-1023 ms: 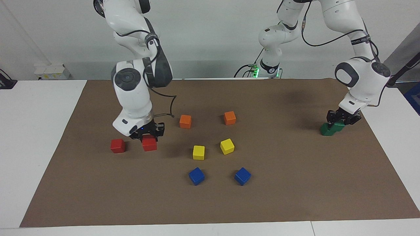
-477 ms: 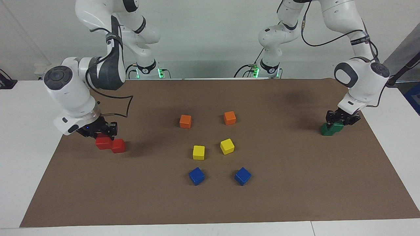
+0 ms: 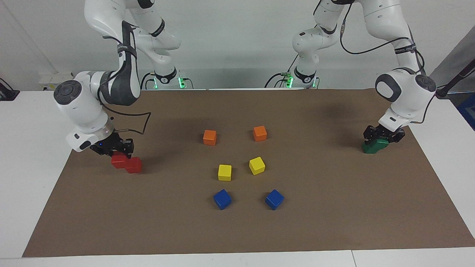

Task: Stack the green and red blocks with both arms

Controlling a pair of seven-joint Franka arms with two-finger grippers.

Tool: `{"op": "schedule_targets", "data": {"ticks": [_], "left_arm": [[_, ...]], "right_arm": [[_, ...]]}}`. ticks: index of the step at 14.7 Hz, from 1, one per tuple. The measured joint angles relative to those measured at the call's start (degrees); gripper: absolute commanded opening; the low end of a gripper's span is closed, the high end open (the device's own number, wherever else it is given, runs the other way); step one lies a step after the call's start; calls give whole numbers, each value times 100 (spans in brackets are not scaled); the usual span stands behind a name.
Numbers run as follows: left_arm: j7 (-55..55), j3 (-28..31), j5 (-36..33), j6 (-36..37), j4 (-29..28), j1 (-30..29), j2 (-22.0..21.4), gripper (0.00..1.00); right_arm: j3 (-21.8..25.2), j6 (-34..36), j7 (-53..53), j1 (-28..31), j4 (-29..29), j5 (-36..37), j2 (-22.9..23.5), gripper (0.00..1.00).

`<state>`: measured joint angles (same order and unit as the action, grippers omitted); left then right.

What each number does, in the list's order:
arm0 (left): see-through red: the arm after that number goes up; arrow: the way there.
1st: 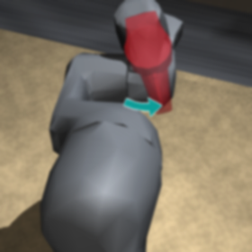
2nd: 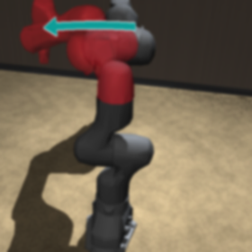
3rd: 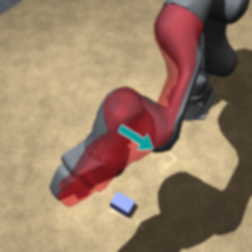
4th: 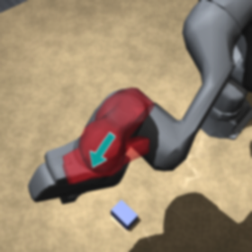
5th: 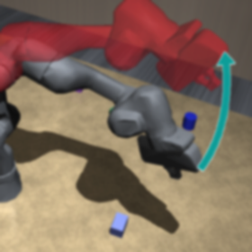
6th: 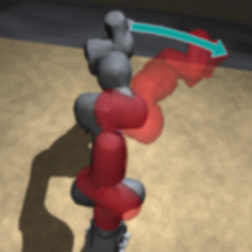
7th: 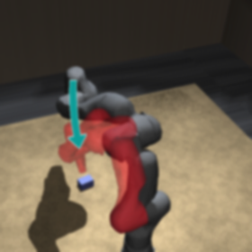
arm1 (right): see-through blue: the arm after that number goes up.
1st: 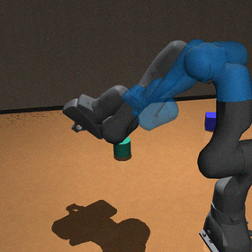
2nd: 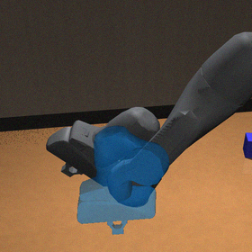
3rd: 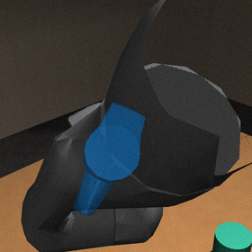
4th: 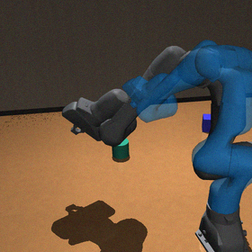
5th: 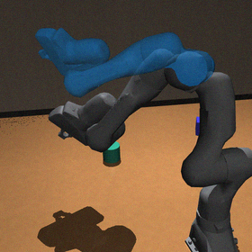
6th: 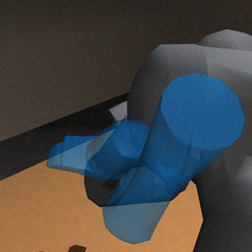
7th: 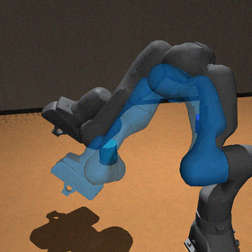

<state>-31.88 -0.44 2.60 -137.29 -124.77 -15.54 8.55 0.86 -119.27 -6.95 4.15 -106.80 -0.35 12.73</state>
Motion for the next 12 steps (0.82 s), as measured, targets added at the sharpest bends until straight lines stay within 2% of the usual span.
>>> {"op": "schedule_targets", "data": {"ticks": [7, 12], "left_arm": [[0, -1, 0, 247, 223, 2, 6, 100], [0, -23, 0, 1512, 1247, 15, -87, 100]], "right_arm": [[-69, -508, -36, -29, -594, -12, -228, 0], [-69, -543, -203, -29, -762, -12, -244, 0]]}}
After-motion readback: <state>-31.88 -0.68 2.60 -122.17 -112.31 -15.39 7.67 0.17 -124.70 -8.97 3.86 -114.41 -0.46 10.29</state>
